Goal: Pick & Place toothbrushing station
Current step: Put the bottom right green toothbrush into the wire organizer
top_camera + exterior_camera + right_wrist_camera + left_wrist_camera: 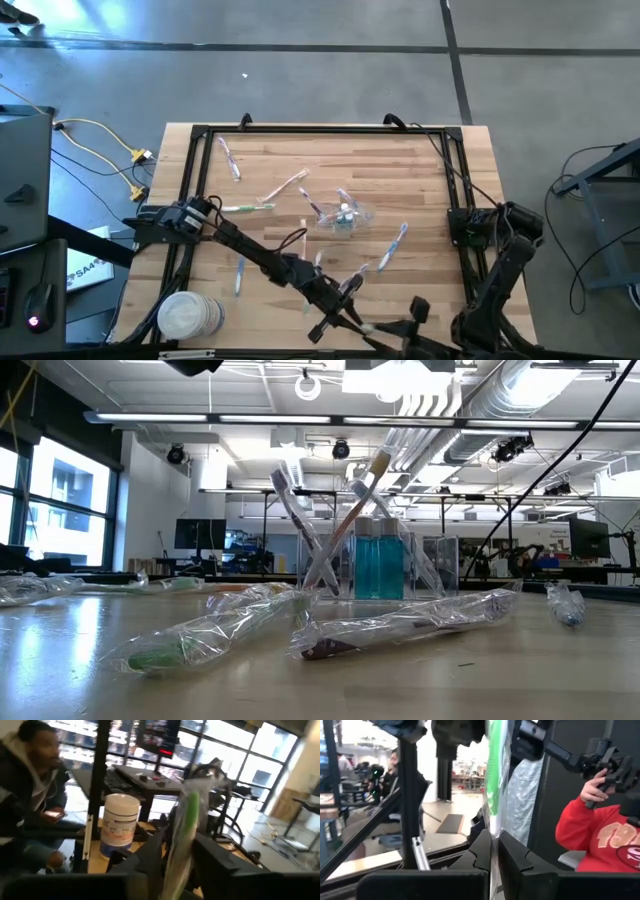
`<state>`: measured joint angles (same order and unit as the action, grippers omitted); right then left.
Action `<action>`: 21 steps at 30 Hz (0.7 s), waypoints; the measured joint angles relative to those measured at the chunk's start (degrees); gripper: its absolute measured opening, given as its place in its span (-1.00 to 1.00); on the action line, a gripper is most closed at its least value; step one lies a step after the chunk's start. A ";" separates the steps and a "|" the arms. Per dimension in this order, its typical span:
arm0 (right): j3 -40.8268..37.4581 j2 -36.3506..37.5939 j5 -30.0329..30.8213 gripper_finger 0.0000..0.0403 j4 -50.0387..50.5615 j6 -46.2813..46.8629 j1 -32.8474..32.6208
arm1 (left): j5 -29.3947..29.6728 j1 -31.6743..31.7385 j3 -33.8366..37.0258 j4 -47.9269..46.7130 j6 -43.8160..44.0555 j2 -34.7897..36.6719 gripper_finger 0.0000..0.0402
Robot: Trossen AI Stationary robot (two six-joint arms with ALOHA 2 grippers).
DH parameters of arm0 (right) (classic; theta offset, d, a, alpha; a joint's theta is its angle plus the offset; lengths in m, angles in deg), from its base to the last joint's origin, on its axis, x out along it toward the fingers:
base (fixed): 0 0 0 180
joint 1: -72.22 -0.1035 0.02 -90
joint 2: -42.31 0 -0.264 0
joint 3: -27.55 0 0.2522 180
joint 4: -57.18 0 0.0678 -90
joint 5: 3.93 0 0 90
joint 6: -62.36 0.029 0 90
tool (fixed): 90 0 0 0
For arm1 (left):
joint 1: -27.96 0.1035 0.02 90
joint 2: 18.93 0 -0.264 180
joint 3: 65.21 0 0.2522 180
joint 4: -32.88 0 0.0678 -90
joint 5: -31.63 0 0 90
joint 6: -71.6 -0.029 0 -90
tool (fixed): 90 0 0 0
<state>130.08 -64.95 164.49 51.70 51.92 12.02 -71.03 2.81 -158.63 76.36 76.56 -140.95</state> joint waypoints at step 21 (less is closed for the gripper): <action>0.04 0.02 0.19 0.00 0.97 19.62 -12.37 | 51.05 -8.28 0.04 -45.58 -54.19 12.34 -0.97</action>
<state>130.12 -64.93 164.69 52.66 71.53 -0.35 -19.98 -5.48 -158.59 30.78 22.37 -128.61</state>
